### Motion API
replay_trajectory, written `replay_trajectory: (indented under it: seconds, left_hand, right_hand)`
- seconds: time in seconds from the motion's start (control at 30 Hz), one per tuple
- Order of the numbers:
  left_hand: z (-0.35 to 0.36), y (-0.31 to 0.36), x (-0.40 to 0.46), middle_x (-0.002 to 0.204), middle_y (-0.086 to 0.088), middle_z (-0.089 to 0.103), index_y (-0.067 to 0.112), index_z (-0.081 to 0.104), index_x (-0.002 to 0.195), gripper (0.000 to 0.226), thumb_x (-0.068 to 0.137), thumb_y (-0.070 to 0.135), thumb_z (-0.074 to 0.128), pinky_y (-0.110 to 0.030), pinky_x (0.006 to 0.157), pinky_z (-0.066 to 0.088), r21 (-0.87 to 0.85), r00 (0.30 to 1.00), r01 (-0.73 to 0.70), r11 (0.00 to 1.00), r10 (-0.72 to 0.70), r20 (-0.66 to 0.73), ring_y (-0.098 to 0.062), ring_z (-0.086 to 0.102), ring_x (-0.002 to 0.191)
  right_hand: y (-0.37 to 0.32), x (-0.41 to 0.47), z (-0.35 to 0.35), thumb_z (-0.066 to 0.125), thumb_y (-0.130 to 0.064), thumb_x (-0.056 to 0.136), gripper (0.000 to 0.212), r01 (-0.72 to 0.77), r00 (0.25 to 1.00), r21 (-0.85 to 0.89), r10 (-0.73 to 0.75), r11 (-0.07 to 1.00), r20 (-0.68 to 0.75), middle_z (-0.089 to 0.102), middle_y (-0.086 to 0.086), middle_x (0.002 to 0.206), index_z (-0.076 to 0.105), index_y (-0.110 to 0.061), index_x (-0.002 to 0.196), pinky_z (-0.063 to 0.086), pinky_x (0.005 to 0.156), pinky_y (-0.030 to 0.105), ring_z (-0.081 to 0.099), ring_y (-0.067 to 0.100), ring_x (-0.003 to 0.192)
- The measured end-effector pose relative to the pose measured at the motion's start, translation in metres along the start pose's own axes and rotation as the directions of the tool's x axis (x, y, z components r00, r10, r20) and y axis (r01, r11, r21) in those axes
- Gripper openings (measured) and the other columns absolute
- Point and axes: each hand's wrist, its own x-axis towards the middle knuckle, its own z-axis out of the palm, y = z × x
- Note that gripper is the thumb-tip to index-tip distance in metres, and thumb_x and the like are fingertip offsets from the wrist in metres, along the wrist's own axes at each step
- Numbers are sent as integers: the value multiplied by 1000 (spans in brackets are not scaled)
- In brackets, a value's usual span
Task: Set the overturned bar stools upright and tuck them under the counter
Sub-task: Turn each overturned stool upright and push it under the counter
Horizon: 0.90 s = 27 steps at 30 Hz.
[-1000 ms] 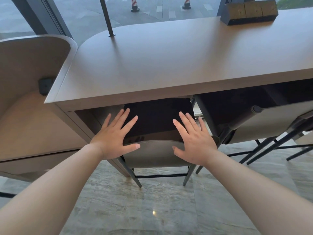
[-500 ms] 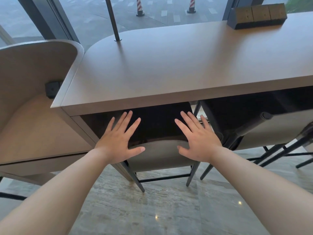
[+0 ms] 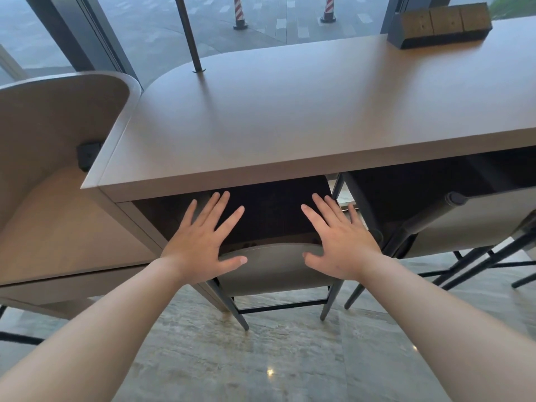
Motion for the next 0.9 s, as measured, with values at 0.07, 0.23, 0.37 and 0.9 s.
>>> replay_trajectory:
  seconds: [0.07, 0.23, 0.37, 0.9]
  left_hand:
    - [-1, 0, 0, 162, -3, -27, 37, -23, 152, 93, 84, 87, 15, -53, 120, -8, -2, 1000, 1, 1000, -1, 2, -20, -25, 149]
    - [-2, -3, 6, 164, -3, -21, 37, -20, 153, 92, 84, 86, 17, -53, 121, -5, -5, 1000, 14, 1000, -14, -19, -17, -22, 150]
    - [0, -6, 9, 165, -3, -17, 36, -16, 154, 91, 85, 85, 17, -55, 121, 1, 8, 1000, -13, 1000, 13, -22, -17, -18, 151]
    - [1, -6, 8, 161, 2, -30, 37, -19, 153, 91, 87, 80, 27, -47, 122, -4, -18, 995, -91, 996, 91, -32, -18, -22, 150]
  right_hand:
    - [-1, -1, 0, 34, -72, 76, 95, 1, 1000, 1, -1, 1000, 0, -16, -8, 163, -13, -39, 152, -4, 117, 52, -17, 16, 149]
    - [-1, 1, -2, 34, -70, 77, 94, -4, 1000, 8, 4, 1000, 0, -16, -6, 164, -12, -37, 152, -3, 118, 52, -16, 16, 150]
    - [-1, 3, -2, 36, -70, 80, 92, 3, 999, -17, -3, 1000, -40, -7, -3, 165, -3, -33, 154, -5, 117, 48, -9, 18, 151]
    - [2, 7, 10, 44, -65, 88, 79, 30, 892, -207, -120, 978, -436, 21, 13, 161, 37, -14, 147, 6, 120, 54, 20, 31, 149]
